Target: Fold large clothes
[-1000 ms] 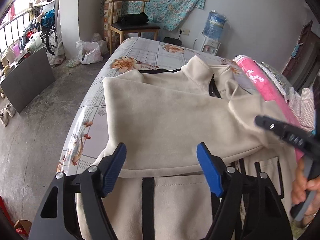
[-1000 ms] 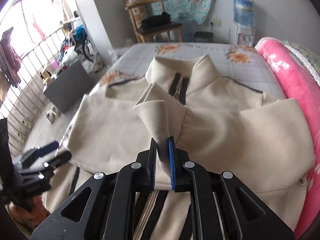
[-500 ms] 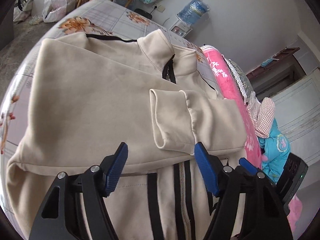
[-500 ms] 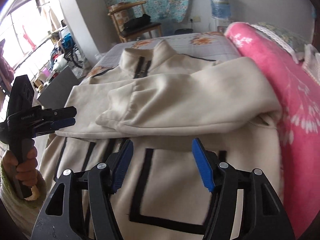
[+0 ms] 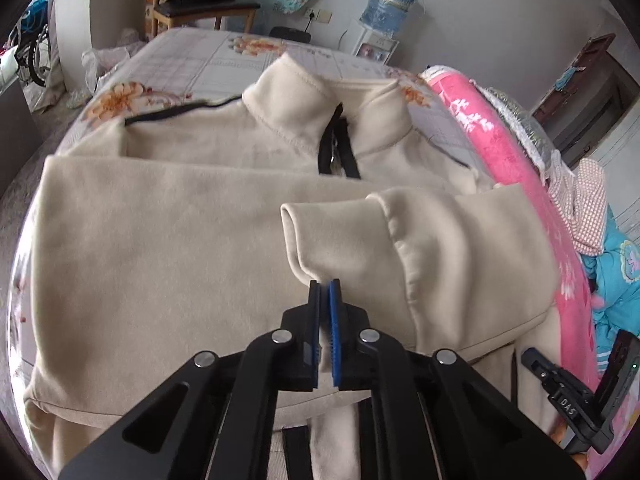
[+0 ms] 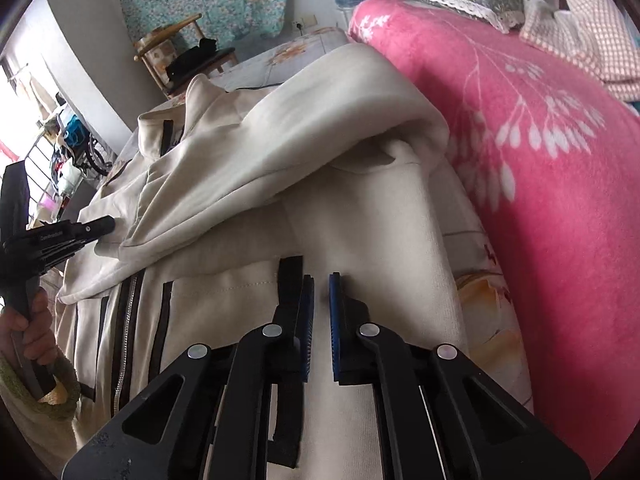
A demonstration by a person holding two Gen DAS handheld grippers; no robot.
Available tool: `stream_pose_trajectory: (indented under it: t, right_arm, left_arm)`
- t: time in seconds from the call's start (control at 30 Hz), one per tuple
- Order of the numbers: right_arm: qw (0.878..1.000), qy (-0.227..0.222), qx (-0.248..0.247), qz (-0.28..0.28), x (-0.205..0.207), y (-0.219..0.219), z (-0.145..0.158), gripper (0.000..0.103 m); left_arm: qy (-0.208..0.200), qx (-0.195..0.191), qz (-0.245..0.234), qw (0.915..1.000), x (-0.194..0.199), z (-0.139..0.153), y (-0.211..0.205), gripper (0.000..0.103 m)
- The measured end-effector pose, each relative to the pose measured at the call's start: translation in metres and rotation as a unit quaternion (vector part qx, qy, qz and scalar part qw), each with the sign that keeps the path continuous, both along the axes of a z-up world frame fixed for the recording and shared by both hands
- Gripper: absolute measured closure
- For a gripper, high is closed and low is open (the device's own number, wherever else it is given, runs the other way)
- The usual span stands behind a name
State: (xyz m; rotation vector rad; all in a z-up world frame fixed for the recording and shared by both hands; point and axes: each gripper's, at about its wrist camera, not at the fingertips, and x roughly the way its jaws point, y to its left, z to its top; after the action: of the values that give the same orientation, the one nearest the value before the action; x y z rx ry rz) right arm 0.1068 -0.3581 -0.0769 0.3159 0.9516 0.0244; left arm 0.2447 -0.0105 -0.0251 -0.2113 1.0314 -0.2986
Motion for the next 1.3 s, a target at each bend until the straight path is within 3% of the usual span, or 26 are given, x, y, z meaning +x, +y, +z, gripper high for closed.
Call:
stream_pose_trajectory:
  t: [0.2,0.33,0.4,0.53,0.67,0.8,0.9,0.93,1.0,1.1,1.17,1.3]
  right_arm:
    - [1.0,0.001,0.012,0.007,-0.001,-0.005,-0.002,0.102]
    - [1.0,-0.001,0.012,0.008,-0.002,-0.005,-0.002,0.102]
    - [1.0,-0.001,0.013,0.008,-0.003,-0.005,-0.002,0.102]
    - [1.0,-0.001,0.009,0.009,-0.001,-0.003,-0.002,0.102]
    - [1.0,0.01,0.012,0.009,0.003,-0.002,0.002,0.102]
    - [0.999,0.028,0.044,0.017,0.003,-0.009,0.026,0.083]
    - [0.998,-0.004,0.052,0.033,0.012,-0.019,0.066,0.075]
    - [0.998,-0.016,0.053,0.036,0.021,-0.023,0.077,0.067]
    - [0.997,-0.028,0.056,0.034,0.048,-0.034,0.092,0.063]
    - [0.998,-0.006,0.061,0.019,0.109,-0.05,0.082,0.063]
    - [0.997,0.018,0.074,0.006,0.147,-0.058,0.067,0.069]
    - [0.997,0.066,0.047,0.005,0.207,-0.05,0.034,0.073]
  left_arm:
    - [-0.107,-0.023,0.033,0.9934,-0.009,0.085,0.035,0.1]
    - [-0.14,-0.003,0.07,0.9877,-0.02,0.108,0.07,0.099]
    - [-0.127,0.019,0.087,0.9879,-0.02,0.097,0.084,0.099]
    - [-0.046,0.052,0.109,0.9916,-0.013,0.033,0.107,0.099]
    - [0.008,0.042,0.129,0.9907,-0.014,-0.015,0.124,0.099]
    - [0.007,0.022,0.131,0.9912,-0.021,-0.018,0.133,0.099]
    - [0.006,0.029,0.123,0.9919,-0.021,-0.016,0.13,0.099]
    - [0.003,0.031,0.121,0.9922,-0.021,-0.014,0.129,0.099]
    - [-0.002,0.037,0.117,0.9925,-0.023,-0.012,0.126,0.099]
    - [-0.002,0.046,0.117,0.9921,-0.023,-0.013,0.124,0.099]
    - [-0.001,0.053,0.117,0.9918,-0.024,-0.015,0.122,0.099]
    - [-0.007,0.07,0.108,0.9916,-0.026,-0.013,0.119,0.099]
